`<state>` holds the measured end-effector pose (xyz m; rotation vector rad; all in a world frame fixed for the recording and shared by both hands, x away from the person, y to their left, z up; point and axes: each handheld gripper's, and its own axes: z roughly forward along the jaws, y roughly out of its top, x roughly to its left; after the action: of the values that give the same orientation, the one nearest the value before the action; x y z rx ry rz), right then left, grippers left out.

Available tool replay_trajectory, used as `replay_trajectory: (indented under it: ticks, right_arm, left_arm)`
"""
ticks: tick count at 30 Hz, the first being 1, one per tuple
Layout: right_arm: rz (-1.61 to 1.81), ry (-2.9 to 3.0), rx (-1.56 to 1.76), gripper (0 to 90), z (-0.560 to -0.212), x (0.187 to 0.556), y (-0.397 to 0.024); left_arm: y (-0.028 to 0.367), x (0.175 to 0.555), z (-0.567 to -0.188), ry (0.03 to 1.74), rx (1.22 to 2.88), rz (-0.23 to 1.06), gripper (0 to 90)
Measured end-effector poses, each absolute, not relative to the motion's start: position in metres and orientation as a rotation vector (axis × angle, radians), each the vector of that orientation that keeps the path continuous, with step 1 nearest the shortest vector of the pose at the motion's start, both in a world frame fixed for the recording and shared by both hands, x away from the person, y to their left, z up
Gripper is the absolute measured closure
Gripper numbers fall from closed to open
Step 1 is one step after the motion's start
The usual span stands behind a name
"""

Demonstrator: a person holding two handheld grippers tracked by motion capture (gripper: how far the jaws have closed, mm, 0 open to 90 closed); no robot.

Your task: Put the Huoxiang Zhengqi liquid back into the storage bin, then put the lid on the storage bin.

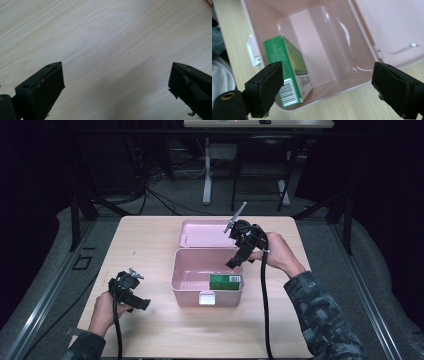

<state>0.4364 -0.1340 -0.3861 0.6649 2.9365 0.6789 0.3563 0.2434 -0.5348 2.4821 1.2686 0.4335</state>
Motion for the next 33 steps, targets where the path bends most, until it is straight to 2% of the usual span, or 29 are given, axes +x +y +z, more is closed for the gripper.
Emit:
replay_trajectory:
  ticks: [9, 19, 29, 33]
  right_arm:
    - [0.787, 2.807, 0.837, 8.6, -0.393, 0.452, -0.156]
    - [0.897, 2.694, 0.982, 9.8, -0.394, 0.473, -0.171]
    - [0.918, 2.609, 1.067, 15.2, -0.394, 0.494, -0.175]
    - [0.911, 2.598, 1.122, 20.3, -0.402, 0.503, -0.173]
  left_arm:
    - [0.243, 0.356, -0.53, 1.269, 2.474, 0.441, 0.4]
    - [0.236, 0.365, -0.492, 1.253, 2.361, 0.429, 0.4]
    - [0.217, 0.365, -0.457, 1.206, 2.285, 0.408, 0.4]
    - [0.209, 0.365, -0.449, 1.185, 2.263, 0.406, 1.5]
